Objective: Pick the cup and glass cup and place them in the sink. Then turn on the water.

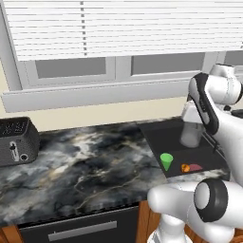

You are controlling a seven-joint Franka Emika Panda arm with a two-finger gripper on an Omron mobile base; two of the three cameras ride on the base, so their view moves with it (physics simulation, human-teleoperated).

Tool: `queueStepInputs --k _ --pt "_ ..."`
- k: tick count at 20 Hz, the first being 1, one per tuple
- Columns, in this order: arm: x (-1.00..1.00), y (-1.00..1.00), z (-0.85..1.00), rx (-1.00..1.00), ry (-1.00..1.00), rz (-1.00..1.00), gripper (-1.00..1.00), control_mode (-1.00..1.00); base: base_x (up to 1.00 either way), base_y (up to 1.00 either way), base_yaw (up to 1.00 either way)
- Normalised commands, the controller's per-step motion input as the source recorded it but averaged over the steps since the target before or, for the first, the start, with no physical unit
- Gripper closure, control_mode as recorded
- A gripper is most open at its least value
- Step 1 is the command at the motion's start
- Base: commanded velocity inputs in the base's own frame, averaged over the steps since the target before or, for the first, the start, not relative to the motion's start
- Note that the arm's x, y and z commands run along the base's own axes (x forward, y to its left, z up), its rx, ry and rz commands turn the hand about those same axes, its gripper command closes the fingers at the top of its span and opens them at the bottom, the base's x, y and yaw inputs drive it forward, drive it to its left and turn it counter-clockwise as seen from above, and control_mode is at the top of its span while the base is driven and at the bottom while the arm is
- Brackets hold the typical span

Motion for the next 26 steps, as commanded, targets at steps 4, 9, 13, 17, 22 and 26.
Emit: queueStepInputs --k 4,9,13,17,22,26 --pt "0.03 -0.01 -0.03 -0.04 0.08 -0.37 1.0 -1.0 0.0 0.0 0.0" --pt "0.07 0.0 -0.07 -0.14 0.0 -0.26 1.0 -1.0 0.0 0.0 0.0" --pt "0.17 0.0 -0.19 -0.15 -0.12 -0.13 1.0 -1.0 0.0 0.0 0.0" --pt "0.31 -0.21 -0.32 -0.07 -0.01 -0.01 1.0 -1.0 0.0 0.0 0.0" --pt "0.27 -0.36 -0.24 -0.01 0.0 0.0 1.0 -1.0 0.0 0.0 0.0" --pt "0.23 -0.1 -0.18 -0.05 0.0 0.0 1.0 -1.0 0.0 0.0 0.0"
